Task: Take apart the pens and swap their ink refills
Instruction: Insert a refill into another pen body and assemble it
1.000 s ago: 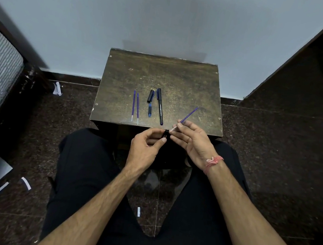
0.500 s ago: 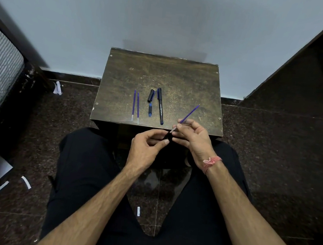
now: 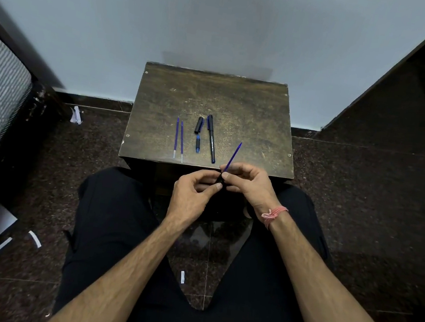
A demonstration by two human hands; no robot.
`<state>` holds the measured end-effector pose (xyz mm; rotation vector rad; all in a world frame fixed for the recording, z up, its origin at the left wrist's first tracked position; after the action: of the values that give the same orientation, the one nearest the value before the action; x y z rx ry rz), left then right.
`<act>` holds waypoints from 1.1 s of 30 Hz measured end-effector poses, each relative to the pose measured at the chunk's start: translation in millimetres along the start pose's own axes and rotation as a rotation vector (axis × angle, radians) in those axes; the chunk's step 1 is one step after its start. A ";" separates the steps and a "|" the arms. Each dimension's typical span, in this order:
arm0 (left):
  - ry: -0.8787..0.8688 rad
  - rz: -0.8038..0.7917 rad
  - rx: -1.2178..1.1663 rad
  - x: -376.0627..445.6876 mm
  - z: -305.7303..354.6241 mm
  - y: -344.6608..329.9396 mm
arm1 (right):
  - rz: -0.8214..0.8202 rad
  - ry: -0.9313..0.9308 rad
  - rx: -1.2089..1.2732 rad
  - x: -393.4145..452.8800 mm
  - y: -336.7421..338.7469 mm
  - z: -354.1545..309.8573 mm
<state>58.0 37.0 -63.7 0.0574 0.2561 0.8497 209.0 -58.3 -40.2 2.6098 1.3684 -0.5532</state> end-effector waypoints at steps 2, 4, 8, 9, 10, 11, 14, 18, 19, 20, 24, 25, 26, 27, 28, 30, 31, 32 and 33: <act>-0.009 0.001 -0.009 0.1 1.4 0.3 | -0.020 0.006 0.001 0.6 -0.3 0.2; -0.008 0.002 -0.018 0.4 2.6 0.2 | -0.023 0.023 0.019 0.5 -0.4 -1.5; 0.007 -0.001 -0.009 0.4 4.5 -1.3 | 0.047 0.049 0.051 1.5 5.1 -3.4; 0.007 -0.002 -0.005 0.4 4.5 -1.2 | 0.060 0.051 0.051 1.9 6.1 -2.8; 0.007 -0.002 0.001 0.5 4.3 -1.3 | 0.070 0.050 0.048 2.2 6.6 -2.2; 0.007 -0.002 0.008 0.4 3.9 -1.4 | 0.078 0.046 0.045 2.5 6.7 -1.4; 0.028 -0.007 0.005 -0.1 1.3 -3.2 | 0.112 0.029 0.048 3.2 7.4 0.3; 0.041 -0.073 -0.064 -1.3 3.8 -9.3 | 0.112 0.022 0.071 4.4 9.3 1.3; 0.048 -0.095 -0.084 -1.8 5.0 -10.5 | 0.088 0.018 0.101 4.5 9.1 1.3; 0.058 -0.115 -0.103 -2.3 6.2 -11.8 | 0.063 0.012 0.135 4.6 8.5 1.5; 0.112 -0.155 -0.203 -3.7 9.1 -15.5 | 0.026 -0.011 0.135 4.4 6.8 3.1; 0.130 -0.155 -0.237 -3.8 9.7 -15.7 | 0.020 -0.013 0.116 4.0 5.9 3.6; 0.146 -0.154 -0.266 -3.7 10.1 -15.6 | 0.017 -0.014 0.104 3.9 4.9 3.8; 0.159 -0.150 -0.286 -3.4 10.3 -14.9 | 0.018 -0.015 0.102 3.9 4.6 3.8; 0.166 -0.146 -0.300 -3.1 10.3 -14.0 | 0.020 -0.018 0.102 4.1 4.3 3.4; 0.171 -0.129 -0.337 -2.3 10.5 -11.0 | 0.023 -0.028 0.088 4.4 4.7 3.0; 0.172 -0.108 -0.365 -1.8 10.8 -9.0 | 0.025 -0.033 0.075 4.4 5.3 3.3; 0.173 -0.079 -0.395 -1.1 11.1 -6.5 | 0.028 -0.037 0.061 4.4 5.7 3.8; 0.173 -0.046 -0.425 -0.3 11.4 -3.8 | 0.031 -0.040 0.050 4.3 6.1 4.2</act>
<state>63.4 34.8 -53.2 -0.4193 0.2332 0.8493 215.2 -59.7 -46.0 2.6396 1.3164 -0.6397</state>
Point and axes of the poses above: each hand's wrist, its own x-axis towards the middle knuckle, its own y-axis out of the back of the hand, z = x × y, the point moved 5 cm from there along x, towards the middle knuckle, and after that the axes turned 1 degree about x, right-handed, at the moved point
